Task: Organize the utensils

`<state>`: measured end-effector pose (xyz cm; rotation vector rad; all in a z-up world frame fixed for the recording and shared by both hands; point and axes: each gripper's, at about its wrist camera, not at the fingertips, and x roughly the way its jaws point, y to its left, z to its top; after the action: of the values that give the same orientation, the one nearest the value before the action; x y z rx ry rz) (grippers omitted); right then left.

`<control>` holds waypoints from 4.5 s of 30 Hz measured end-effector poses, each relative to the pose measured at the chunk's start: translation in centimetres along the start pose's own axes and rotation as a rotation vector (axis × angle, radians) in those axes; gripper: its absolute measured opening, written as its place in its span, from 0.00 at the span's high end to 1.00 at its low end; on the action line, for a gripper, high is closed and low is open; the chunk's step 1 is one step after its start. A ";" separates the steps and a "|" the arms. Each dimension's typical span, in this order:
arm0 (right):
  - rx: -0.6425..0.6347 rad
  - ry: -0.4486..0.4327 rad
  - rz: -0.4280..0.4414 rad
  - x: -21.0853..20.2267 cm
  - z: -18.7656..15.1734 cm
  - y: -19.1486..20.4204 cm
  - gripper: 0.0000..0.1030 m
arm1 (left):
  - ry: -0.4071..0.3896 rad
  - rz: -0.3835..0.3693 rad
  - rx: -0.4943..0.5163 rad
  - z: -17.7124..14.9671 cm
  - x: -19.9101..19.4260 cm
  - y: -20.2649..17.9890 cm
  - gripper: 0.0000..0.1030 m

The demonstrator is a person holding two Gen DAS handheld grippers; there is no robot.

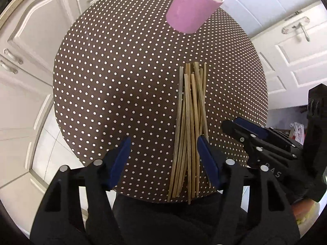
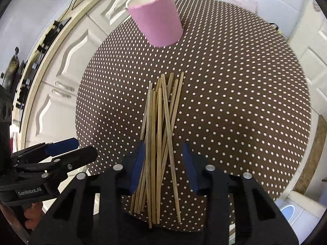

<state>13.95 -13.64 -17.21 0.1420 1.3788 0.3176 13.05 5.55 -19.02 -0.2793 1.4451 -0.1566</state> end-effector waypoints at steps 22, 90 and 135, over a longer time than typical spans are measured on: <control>0.054 0.186 0.102 7.4 0.6 -0.8 0.96 | 0.074 0.026 -0.091 0.2 3.3 -1.7 0.34; 0.287 0.047 0.098 1.2 -1.1 -9.5 0.95 | -0.003 0.035 0.011 4.7 8.9 -7.2 0.94; 0.150 -0.144 0.072 -2.4 -0.3 -3.6 0.95 | -0.062 0.019 -0.099 3.6 3.7 -0.9 0.99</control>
<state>13.81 -17.79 -15.98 0.3334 1.2556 0.2579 17.17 4.03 -21.97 -0.3484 1.3958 -0.0602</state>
